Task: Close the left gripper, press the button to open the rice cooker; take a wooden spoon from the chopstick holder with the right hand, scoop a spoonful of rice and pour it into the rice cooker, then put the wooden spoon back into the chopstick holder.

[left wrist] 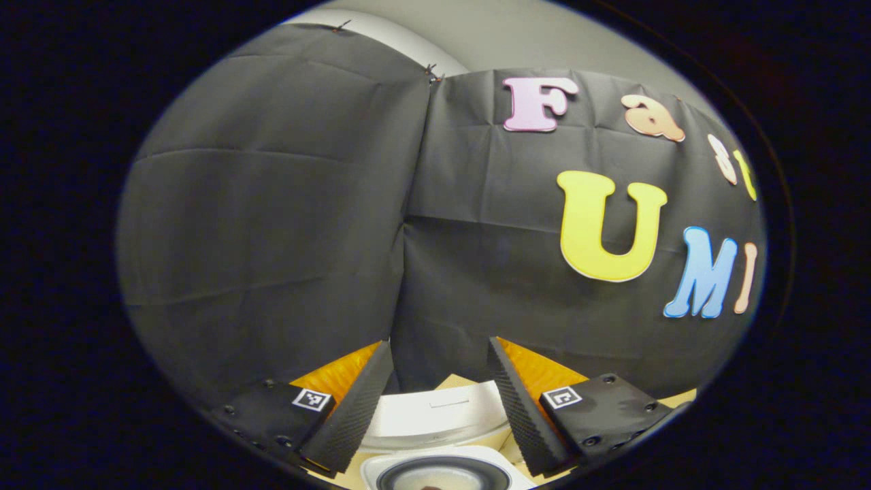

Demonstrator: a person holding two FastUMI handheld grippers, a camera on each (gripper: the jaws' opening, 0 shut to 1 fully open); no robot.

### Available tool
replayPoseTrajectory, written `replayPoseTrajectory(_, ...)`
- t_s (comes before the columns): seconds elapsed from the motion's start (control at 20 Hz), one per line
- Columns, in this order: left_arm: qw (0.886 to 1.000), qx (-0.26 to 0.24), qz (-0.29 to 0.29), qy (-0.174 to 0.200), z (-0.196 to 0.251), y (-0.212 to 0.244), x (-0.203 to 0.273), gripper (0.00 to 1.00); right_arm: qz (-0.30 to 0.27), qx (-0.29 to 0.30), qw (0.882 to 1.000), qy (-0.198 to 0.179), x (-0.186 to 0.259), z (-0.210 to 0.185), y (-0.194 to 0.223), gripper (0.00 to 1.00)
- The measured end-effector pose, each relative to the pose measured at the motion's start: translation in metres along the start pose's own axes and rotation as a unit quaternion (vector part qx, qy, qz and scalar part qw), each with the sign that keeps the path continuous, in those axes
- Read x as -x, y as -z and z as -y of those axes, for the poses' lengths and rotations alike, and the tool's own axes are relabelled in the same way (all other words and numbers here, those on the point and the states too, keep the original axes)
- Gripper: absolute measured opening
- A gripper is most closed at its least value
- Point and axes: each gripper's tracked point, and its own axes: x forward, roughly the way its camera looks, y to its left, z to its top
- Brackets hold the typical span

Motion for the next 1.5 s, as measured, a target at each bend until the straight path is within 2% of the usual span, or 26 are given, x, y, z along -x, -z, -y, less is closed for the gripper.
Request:
replayPoseTrajectory(0.1, 1.0, -0.001, -0.029, -0.009, -0.003, 0.019, -0.021, 0.96, -0.002, 0.0, 1.0, -0.001, -0.002, -0.004, 0.0, 0.96)
replayPoseTrajectory(0.2, 0.998, -0.043, -0.034, -0.03, -0.009, 0.025, -0.031, 0.95, 0.004, 0.003, 1.0, 0.0, -0.003, -0.006, -0.005, 0.96)
replayPoseTrajectory(0.25, 0.998, -0.037, -0.035, -0.032, -0.007, 0.026, -0.027, 0.92, 0.008, 0.002, 1.0, -0.001, -0.003, -0.008, -0.008, 0.96)
replayPoseTrajectory(0.35, 0.998, -0.029, -0.039, -0.033, -0.005, 0.027, -0.022, 0.98, 0.01, 0.003, 1.0, -0.004, -0.004, -0.013, -0.008, 0.96)
replayPoseTrajectory(0.4, 0.998, -0.032, -0.036, -0.028, -0.003, 0.027, -0.018, 0.96, 0.009, 0.004, 1.0, -0.008, -0.005, -0.016, -0.007, 0.96)
replayPoseTrajectory(0.5, 0.999, -0.03, -0.027, -0.02, 0.005, 0.03, -0.002, 0.98, 0.01, 0.006, 1.0, -0.015, -0.004, -0.023, -0.008, 0.96)
replayPoseTrajectory(0.6, 0.999, -0.036, -0.009, -0.015, 0.01, 0.034, 0.021, 0.92, 0.022, 0.006, 1.0, -0.02, -0.001, -0.029, -0.014, 0.96)
replayPoseTrajectory(0.75, 0.999, -0.042, 0.005, -0.009, 0.022, 0.056, 0.055, 0.98, 0.04, 0.011, 0.999, -0.029, 0.007, -0.04, -0.022, 0.96)
replayPoseTrajectory(0.95, 0.999, -0.044, 0.014, -0.003, 0.037, 0.087, 0.089, 0.95, 0.049, 0.03, 0.997, -0.052, 0.017, -0.06, -0.025, 0.96)
replayPoseTrajectory(1.2, 0.999, -0.037, 0.001, 0.004, 0.046, 0.135, 0.124, 0.94, 0.062, 0.035, 0.994, -0.077, 0.034, -0.078, -0.031, 0.96)
replayPoseTrajectory(1.5, 0.999, -0.029, -0.028, 0.008, 0.053, 0.181, 0.141, 0.95, 0.069, 0.045, 0.994, -0.078, 0.047, -0.075, -0.035, 0.96)
